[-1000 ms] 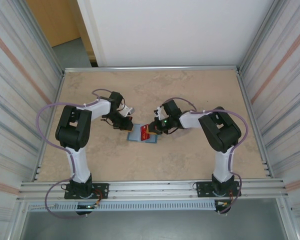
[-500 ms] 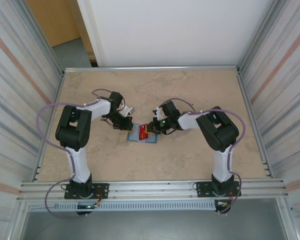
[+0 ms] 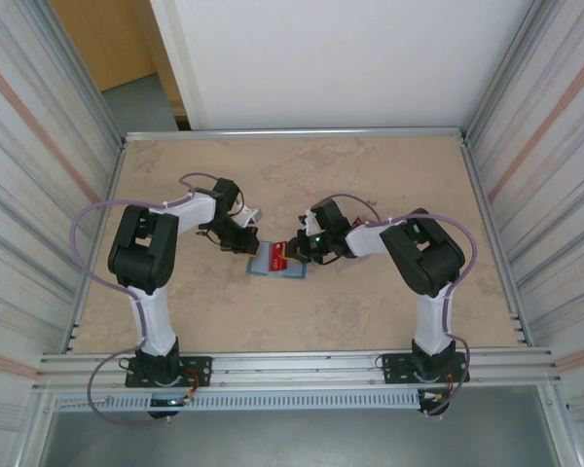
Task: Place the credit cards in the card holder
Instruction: Insert the credit card into the card slot.
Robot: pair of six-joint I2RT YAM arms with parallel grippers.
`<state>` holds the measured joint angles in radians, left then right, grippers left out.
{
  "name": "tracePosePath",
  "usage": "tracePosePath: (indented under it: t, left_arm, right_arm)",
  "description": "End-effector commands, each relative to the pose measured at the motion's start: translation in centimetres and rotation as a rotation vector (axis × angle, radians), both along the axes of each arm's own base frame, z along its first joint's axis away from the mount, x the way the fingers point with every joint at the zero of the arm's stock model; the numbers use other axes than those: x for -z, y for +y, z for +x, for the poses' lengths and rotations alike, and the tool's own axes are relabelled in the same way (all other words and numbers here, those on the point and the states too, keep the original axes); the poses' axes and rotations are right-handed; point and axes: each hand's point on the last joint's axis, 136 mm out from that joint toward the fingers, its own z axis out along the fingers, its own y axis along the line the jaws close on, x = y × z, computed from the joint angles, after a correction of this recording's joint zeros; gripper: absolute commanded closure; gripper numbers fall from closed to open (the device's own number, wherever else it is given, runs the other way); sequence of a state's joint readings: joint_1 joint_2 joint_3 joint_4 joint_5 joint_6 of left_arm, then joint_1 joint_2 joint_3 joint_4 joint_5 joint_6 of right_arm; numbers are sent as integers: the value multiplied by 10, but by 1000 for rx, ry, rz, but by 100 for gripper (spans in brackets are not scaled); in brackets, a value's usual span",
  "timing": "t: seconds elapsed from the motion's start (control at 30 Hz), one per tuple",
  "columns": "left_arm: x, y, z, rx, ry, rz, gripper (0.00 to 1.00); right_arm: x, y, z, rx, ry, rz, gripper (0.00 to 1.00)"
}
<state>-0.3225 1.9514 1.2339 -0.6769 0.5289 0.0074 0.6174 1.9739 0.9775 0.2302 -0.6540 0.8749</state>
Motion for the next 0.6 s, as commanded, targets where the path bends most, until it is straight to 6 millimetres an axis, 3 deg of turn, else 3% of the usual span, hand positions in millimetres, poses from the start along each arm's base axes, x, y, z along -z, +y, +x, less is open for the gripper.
tracePosePath:
  t: [0.0,0.13,0.33,0.57]
  left_arm:
    - [7,4,-12,16,20,43,97]
    - [8,3,-12,14,24,39,97]
    - [8,3,-12,12,26,39,98]
    - [7,3,-12,11,24,39,98]
  right_arm:
    - [32,-14,-10,66,50,-131,100]
    - [31,-12,-14,58,55,-146,99]
    - [17,-7,-20,-8,19,-210,81]
    - [8,-9,-22,-56,-6,-276,77]
